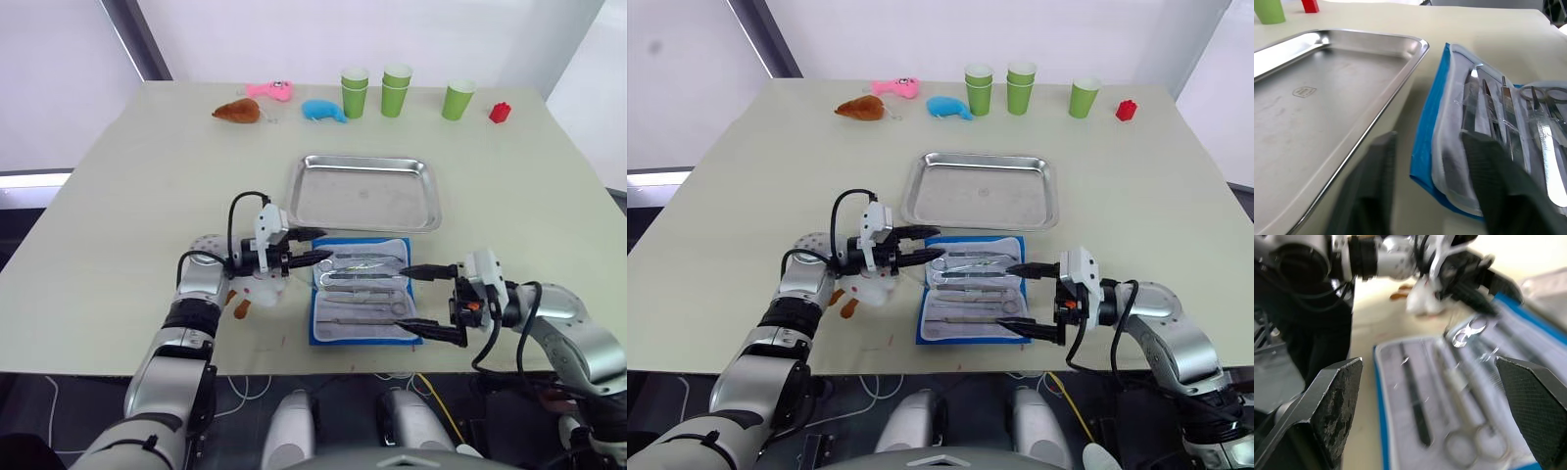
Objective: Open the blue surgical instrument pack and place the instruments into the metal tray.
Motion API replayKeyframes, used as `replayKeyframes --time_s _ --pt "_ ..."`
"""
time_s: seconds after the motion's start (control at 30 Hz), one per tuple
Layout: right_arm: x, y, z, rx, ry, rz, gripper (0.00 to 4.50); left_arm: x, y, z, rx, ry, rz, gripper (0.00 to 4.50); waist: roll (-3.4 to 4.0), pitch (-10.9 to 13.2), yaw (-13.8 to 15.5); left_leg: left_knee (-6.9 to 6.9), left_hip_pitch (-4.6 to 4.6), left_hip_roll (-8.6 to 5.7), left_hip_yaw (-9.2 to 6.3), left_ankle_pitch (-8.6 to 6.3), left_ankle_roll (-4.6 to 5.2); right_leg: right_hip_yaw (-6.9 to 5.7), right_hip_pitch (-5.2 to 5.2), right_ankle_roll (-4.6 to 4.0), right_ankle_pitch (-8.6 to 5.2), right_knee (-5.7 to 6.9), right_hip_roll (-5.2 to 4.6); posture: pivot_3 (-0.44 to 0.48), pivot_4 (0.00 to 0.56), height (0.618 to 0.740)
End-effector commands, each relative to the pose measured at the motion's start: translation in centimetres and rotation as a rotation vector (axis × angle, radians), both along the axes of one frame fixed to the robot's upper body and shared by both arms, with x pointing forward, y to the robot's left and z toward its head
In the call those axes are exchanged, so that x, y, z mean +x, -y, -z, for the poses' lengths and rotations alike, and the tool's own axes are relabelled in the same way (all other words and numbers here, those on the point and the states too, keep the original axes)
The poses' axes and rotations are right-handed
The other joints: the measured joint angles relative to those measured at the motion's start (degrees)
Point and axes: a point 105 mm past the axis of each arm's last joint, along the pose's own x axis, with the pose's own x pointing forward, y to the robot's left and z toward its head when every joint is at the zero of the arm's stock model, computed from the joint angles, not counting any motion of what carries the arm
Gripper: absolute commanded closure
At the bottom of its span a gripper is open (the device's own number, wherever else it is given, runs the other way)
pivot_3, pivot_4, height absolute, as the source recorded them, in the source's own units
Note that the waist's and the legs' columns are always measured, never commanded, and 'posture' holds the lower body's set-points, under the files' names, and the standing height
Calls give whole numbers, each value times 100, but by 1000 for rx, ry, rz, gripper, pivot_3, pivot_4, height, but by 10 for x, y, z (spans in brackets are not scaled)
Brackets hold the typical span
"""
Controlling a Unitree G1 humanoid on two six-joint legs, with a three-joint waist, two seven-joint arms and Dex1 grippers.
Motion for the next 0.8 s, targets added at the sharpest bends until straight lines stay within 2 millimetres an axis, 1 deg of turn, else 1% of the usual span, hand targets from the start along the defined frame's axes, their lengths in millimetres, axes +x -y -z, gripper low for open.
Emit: replayKeyframes --time_s 0.03,0.07,0.1,0.27,0.37,0.43,0.5,0.57,0.67,0.8 --pt "13 2 1 -35 85 35 0 6 -1 -19 -27 79 -13 740 -5 4 2 0 0 0 0 0 0 -1 0 0 0 0 0 0 150 739" --pt "15 1 3 -41 81 34 0 5 -2 -22 -39 76 -11 157 -5 5 3 0 -1 0 -1 0 0 -2 0 0 0 -1 0 0 150 739" --pt "15 0 5 -42 74 22 0 5 -3 -24 -48 77 -7 66 -5 5 3 0 -2 0 -1 0 0 -2 0 0 0 -1 0 0 150 739" --pt "24 -5 14 -65 102 6 0 -6 -14 -42 -73 98 26 66 -2 20 -10 -1 -8 0 -4 0 0 -5 -4 -1 0 -1 0 0 150 739" --pt "29 -6 19 -64 120 3 0 -15 -24 -44 -16 111 49 66 3 26 -22 -2 -6 1 -4 0 0 -5 -5 -1 0 0 0 0 150 739" --pt "31 -9 21 -29 118 3 0 -22 -32 -44 26 114 70 66 7 29 -12 -3 -5 1 -5 0 0 -7 -5 -2 -1 2 0 0 150 739" --pt "32 -10 31 -49 124 -7 0 -31 -37 -49 53 123 107 66 10 33 -8 -3 -5 1 -5 0 0 -8 -5 -2 -1 2 0 0 150 739" --pt "37 -8 38 -52 127 14 0 -41 -39 -56 78 134 154 66 10 41 -7 -3 -6 1 -3 0 0 -7 -5 -2 -1 1 -1 0 150 739" --pt "39 -7 44 -62 129 19 0 -51 -39 -63 83 128 192 66 16 52 17 -2 -6 1 -2 0 0 -7 -4 -2 -1 1 -4 0 150 739" --pt "40 -4 61 -119 111 19 0 -71 -42 -60 162 108 280 66 24 57 -15 -1 -5 2 0 0 0 -6 -5 -2 -1 2 -5 0 150 739"
